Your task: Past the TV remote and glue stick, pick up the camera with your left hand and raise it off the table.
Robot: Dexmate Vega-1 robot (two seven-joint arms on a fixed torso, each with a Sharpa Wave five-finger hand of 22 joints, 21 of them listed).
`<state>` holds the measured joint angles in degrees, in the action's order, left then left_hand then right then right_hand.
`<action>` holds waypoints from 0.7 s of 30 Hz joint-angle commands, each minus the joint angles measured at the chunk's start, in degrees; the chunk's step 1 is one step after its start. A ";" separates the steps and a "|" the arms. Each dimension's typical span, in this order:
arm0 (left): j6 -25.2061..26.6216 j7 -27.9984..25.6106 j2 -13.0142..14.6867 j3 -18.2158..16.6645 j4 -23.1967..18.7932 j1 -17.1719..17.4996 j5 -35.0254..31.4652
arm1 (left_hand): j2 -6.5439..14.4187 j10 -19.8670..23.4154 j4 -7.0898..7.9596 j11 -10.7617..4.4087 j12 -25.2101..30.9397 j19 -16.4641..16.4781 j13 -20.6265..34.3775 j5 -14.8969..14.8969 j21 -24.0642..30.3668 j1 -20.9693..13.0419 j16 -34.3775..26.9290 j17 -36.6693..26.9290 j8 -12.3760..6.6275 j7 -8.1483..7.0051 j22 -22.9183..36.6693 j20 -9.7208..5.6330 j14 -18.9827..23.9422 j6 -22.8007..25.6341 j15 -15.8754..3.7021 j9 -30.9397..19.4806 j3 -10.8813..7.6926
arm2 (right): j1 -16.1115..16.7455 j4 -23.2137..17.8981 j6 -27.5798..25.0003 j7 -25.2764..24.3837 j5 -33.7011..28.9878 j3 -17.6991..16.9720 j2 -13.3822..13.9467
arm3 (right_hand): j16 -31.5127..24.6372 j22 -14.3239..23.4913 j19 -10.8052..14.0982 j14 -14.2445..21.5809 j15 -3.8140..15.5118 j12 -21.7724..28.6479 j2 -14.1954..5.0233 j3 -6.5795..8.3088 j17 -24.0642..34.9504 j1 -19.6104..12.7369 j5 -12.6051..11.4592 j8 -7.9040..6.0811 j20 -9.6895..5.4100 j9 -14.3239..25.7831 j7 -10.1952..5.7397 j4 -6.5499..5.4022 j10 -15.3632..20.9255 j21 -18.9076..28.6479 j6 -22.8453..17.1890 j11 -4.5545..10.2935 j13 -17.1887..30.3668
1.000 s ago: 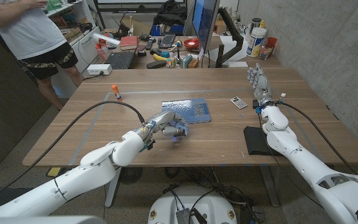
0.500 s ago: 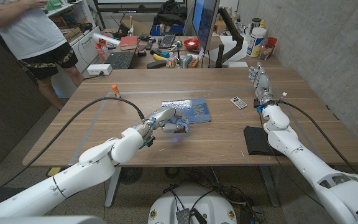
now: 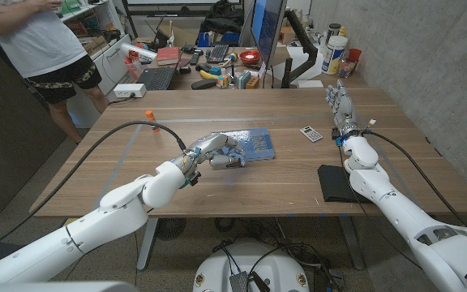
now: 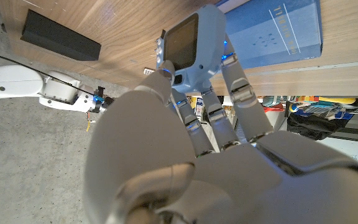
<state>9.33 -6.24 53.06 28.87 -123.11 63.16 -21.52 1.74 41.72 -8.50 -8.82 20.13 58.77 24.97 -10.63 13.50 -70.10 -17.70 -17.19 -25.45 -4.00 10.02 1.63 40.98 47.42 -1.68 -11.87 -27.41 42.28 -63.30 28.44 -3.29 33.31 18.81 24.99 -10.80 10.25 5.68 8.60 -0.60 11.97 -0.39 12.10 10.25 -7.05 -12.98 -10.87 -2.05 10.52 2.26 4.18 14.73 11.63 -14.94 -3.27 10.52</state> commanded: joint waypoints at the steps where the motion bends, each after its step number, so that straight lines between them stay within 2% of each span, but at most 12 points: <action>1: -1.93 -0.86 0.17 -1.76 -0.18 0.25 1.62 | 0.94 0.58 0.85 0.39 0.18 -0.26 0.44 -0.45 -0.13 -0.83 0.07 -0.17 -0.42 0.19 0.06 0.23 3.20 0.44 -5.74 -0.09 -0.79 | -0.22 0.11 0.18 -0.65 -0.63 0.23 -0.25 | 0.00 0.21 0.21 0.24 0.26 0.19 -0.07 -0.14 0.24 0.45 0.01 -0.33 0.24 0.25 -0.18 -0.05 0.21 -0.13 -0.13 0.34 0.12; 21: -4.33 -1.54 1.57 -5.38 -2.41 2.19 3.09 | 0.93 1.57 0.97 0.87 0.15 0.07 1.33 -0.47 -0.37 -0.88 0.14 -0.42 -0.68 0.50 0.09 0.23 4.95 1.14 -5.40 -0.09 -0.85 | -0.41 0.20 0.52 -1.37 -1.11 0.68 -1.17 | -0.03 0.22 0.23 0.45 0.10 0.19 -0.17 -0.21 0.23 0.40 0.14 -0.32 0.29 0.24 -0.01 0.00 0.24 -0.16 -0.13 0.20 0.12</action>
<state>6.05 -7.46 53.92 25.32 -124.36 64.38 -19.15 1.40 42.58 -8.50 -7.96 20.05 58.51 25.99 -10.95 13.53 -70.44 -17.21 -17.42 -25.68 -3.39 10.16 1.76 42.27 48.03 -1.16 -11.83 -27.41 42.04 -63.16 28.82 -4.30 32.46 19.23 24.31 -10.80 10.25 5.68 8.60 -0.60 11.97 -0.39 12.11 10.25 -7.05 -12.99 -10.87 -2.05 10.52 2.26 4.18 14.73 11.63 -14.94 -3.27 10.52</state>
